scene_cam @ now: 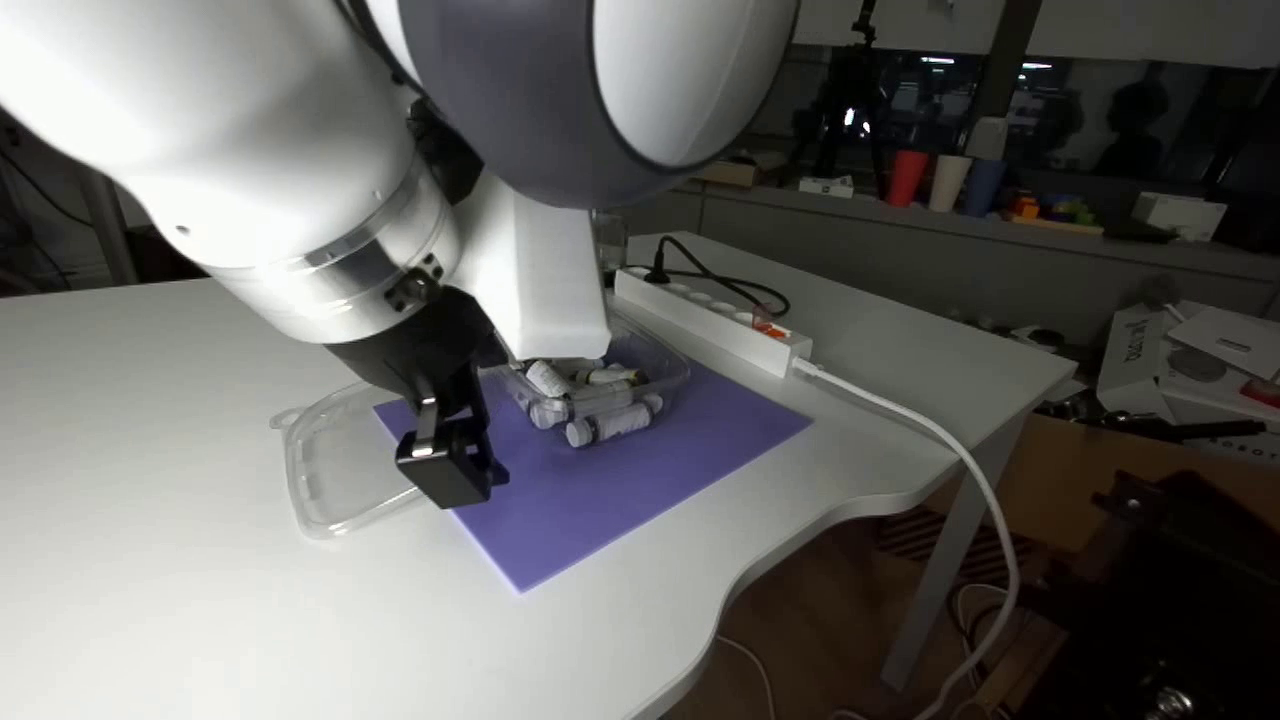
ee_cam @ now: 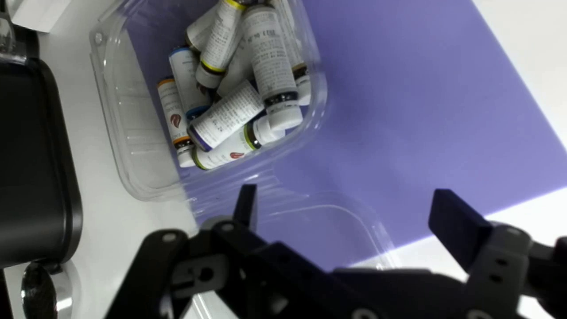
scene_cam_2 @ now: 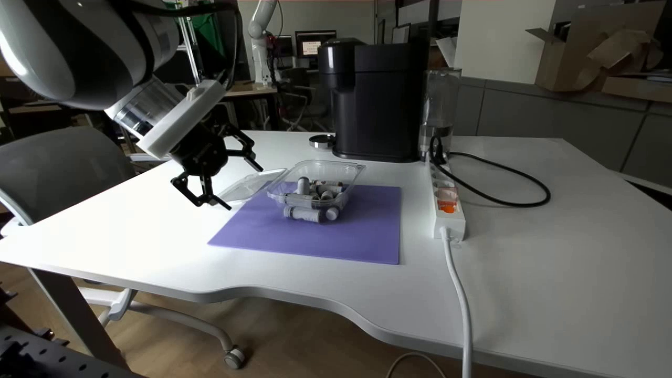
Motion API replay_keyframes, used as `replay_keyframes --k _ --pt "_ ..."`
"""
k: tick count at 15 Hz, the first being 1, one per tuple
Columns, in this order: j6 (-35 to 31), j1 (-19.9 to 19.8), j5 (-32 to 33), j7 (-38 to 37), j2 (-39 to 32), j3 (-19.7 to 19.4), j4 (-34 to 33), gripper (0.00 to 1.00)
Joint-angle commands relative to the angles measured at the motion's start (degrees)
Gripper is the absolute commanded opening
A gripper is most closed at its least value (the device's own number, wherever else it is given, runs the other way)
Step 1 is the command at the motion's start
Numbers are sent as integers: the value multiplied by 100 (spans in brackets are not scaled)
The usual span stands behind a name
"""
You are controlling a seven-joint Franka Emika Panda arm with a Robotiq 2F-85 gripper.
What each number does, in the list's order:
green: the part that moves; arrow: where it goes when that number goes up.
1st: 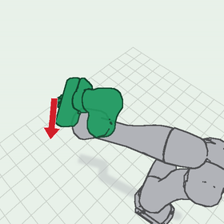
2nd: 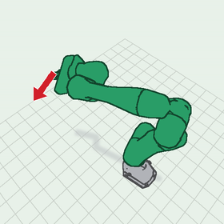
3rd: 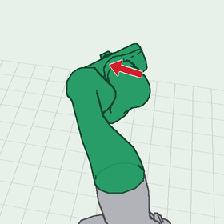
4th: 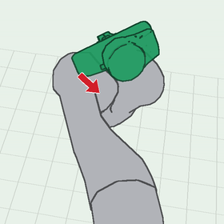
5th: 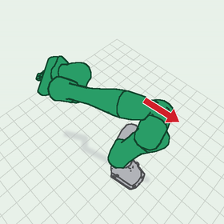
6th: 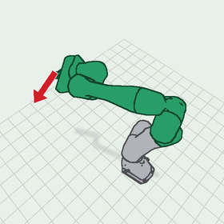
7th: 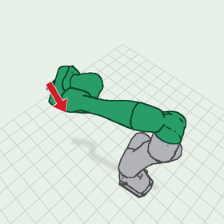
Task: Close the plastic container.
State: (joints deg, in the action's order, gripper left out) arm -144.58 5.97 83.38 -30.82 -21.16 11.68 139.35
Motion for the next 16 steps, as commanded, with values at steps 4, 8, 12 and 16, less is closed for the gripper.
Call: replay_keyframes --k 4,8,12,16 --pt "42 320 460 -218 -648 -142 -596 100" --pt "153 451 873 -271 -882 -121 -849 100" --pt "307 507 1211 -300 -1027 -84 -1000 100" --pt "524 556 1478 -316 -1018 -17 -1009 100"
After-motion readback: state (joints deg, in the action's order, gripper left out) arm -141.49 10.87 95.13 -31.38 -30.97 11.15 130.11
